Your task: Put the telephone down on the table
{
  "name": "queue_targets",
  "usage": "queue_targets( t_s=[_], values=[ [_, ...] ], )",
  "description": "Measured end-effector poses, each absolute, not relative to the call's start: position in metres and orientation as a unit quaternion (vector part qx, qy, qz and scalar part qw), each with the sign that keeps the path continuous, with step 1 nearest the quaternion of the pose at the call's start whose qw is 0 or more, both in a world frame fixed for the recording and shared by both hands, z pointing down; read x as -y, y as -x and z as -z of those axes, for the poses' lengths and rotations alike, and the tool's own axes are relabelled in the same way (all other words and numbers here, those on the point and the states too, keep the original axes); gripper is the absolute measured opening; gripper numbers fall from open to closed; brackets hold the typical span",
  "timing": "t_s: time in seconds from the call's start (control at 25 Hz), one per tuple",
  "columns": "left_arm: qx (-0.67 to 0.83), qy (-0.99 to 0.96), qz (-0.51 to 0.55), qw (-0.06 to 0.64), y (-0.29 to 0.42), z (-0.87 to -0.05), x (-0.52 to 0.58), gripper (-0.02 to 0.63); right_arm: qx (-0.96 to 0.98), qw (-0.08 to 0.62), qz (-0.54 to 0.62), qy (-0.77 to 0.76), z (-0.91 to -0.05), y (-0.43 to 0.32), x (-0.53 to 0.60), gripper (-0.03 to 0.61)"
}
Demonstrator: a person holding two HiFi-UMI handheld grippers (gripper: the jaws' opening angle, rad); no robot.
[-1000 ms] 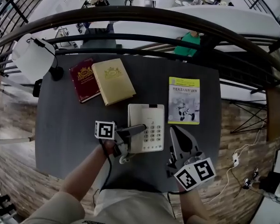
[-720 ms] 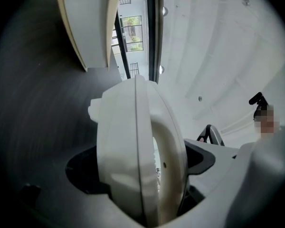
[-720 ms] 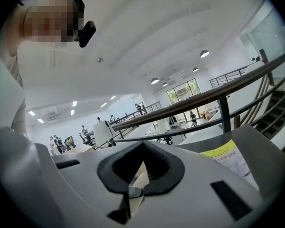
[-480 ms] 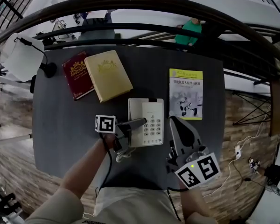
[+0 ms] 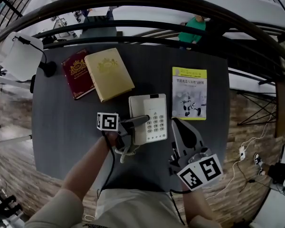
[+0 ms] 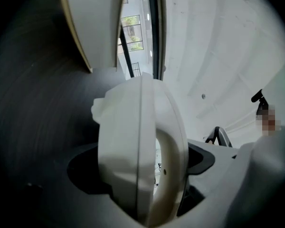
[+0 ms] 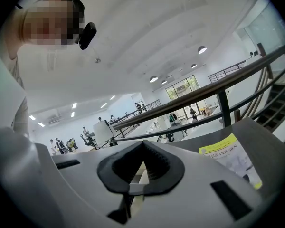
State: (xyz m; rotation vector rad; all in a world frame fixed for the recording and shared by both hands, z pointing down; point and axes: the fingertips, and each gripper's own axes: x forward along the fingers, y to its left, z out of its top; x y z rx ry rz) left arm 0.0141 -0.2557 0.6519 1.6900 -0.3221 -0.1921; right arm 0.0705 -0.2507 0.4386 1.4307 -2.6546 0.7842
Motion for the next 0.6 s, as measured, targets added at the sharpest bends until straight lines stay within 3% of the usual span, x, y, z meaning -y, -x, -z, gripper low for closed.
queue_targets(
  t_s=[0.6],
  values=[
    [0.140,-0.736,0.114,0.653,-0.0090,-0.6530,0.2501,0.451,0.848,0.012,-0.258,-0.464,-0.4408,-0.0802,0.2426,0.002]
  ],
)
